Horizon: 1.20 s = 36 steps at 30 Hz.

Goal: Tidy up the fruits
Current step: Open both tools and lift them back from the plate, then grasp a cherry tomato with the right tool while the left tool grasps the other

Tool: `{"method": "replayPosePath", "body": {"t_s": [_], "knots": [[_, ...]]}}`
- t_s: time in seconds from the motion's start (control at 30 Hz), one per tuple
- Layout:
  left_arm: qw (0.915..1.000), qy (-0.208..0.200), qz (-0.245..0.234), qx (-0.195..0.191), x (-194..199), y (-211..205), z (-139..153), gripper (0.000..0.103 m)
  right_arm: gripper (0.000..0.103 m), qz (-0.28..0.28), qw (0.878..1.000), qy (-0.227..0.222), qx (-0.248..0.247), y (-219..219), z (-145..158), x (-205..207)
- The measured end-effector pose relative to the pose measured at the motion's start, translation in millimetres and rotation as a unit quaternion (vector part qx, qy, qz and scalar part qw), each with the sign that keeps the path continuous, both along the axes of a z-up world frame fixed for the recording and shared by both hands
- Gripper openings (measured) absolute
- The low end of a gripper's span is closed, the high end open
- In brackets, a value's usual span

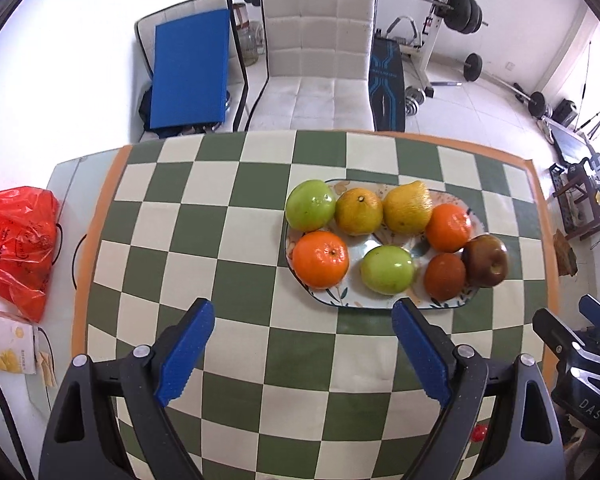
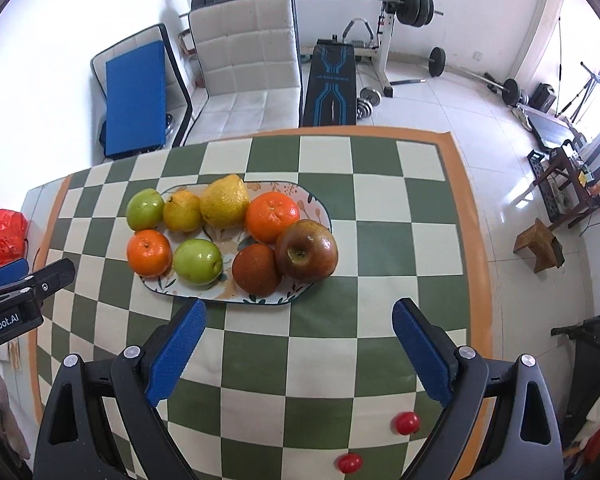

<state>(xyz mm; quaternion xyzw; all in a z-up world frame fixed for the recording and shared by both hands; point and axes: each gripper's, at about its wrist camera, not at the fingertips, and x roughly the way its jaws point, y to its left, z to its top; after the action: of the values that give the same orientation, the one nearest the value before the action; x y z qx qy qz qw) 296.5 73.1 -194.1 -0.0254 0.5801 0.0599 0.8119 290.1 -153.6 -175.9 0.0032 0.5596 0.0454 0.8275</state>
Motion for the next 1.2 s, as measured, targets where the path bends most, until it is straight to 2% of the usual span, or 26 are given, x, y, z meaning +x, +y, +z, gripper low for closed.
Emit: {"method": "replayPosePath", "body": {"t_s": [0.2, 0.73, 0.97, 1.2], "knots": [[0.9986, -0.049, -0.005, 0.017, -30.0, -12.6, 38.5, 0.091, 0.096, 0.004, 0.999, -0.039, 0.003, -5.2, 44.9, -31.5], [0.9925, -0.118, -0.029, -0.013, -99.4, -35.2, 121.6, 0.091, 0.096, 0.014, 0.993, -0.115, 0.018, -12.2, 144.2, -110.7], [0.9906, -0.132, -0.035, -0.011, -116.4, -39.3, 136.4, 0.091, 0.096, 0.013, 0.991, -0.131, 0.025, -11.4, 163.6, -127.9], [0.9905, -0.133, -0.034, -0.011, -120.0, -39.6, 138.7, 0.091, 0.096, 0.013, 0.991, -0.129, 0.034, -10.9, 161.8, -128.7]]}}
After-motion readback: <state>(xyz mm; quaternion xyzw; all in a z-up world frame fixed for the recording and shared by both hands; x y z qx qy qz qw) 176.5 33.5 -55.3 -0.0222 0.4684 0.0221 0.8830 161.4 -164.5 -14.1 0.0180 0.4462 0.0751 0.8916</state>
